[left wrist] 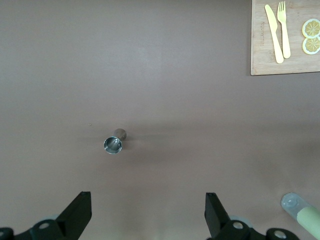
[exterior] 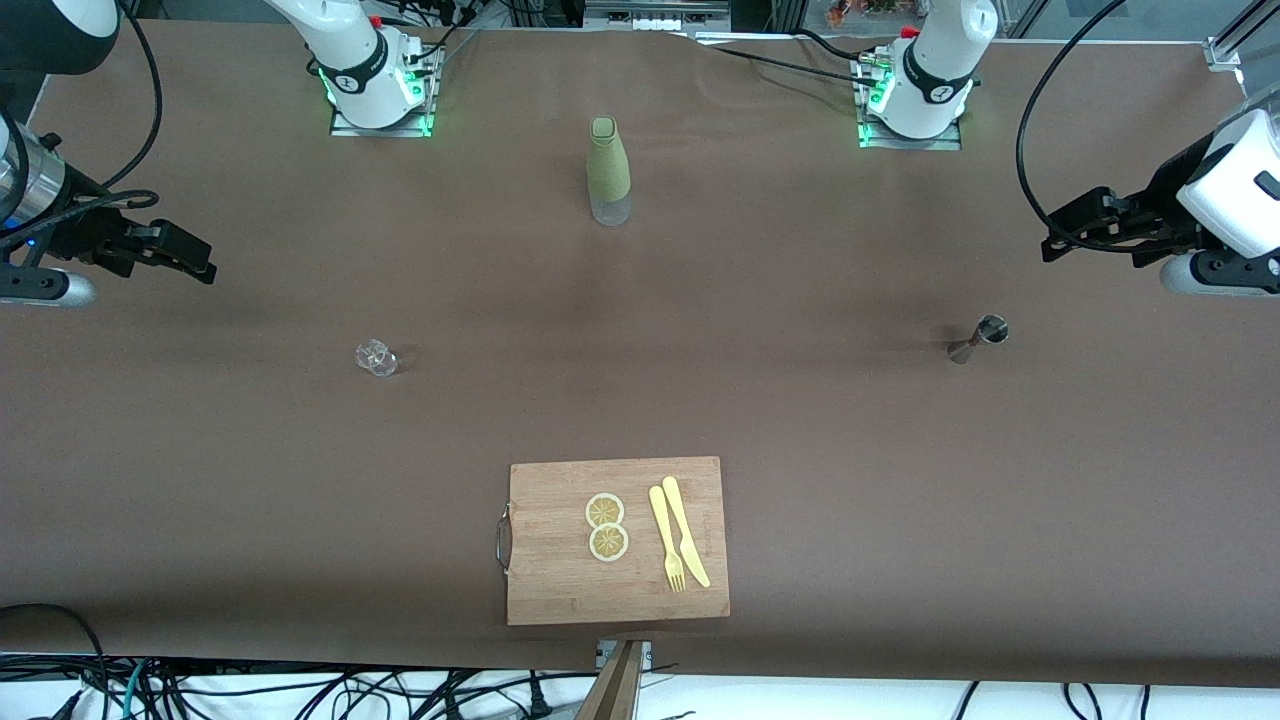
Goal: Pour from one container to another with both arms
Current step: 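Reach the right gripper to the glass beaker while the left gripper reaches the jigger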
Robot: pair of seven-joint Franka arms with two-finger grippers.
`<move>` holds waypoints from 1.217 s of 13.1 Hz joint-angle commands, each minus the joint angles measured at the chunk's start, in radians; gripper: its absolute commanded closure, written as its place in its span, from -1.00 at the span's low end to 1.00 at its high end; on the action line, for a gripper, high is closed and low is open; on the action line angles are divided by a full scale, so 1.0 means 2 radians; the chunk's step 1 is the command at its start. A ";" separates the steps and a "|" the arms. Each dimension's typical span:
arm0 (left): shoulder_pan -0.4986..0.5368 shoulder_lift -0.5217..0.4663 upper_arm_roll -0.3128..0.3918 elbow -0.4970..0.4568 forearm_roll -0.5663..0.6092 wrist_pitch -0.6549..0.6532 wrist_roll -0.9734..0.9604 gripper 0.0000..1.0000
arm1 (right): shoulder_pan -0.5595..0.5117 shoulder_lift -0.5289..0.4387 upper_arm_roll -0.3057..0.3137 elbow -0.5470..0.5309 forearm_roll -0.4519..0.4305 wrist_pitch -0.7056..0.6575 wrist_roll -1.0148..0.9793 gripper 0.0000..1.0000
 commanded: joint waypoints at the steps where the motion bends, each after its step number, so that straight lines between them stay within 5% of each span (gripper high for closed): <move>1: 0.002 0.000 -0.003 0.006 0.012 -0.003 -0.002 -1.00 | -0.002 -0.002 -0.001 0.005 0.003 -0.010 -0.009 -1.00; 13: 0.009 0.003 0.003 0.001 0.006 -0.002 -0.001 -1.00 | -0.006 0.020 -0.003 -0.001 0.007 -0.012 -0.011 -1.00; 16: 0.014 0.004 0.026 -0.002 0.008 -0.002 0.050 -1.00 | -0.009 0.038 -0.004 0.003 0.053 -0.070 -0.024 -1.00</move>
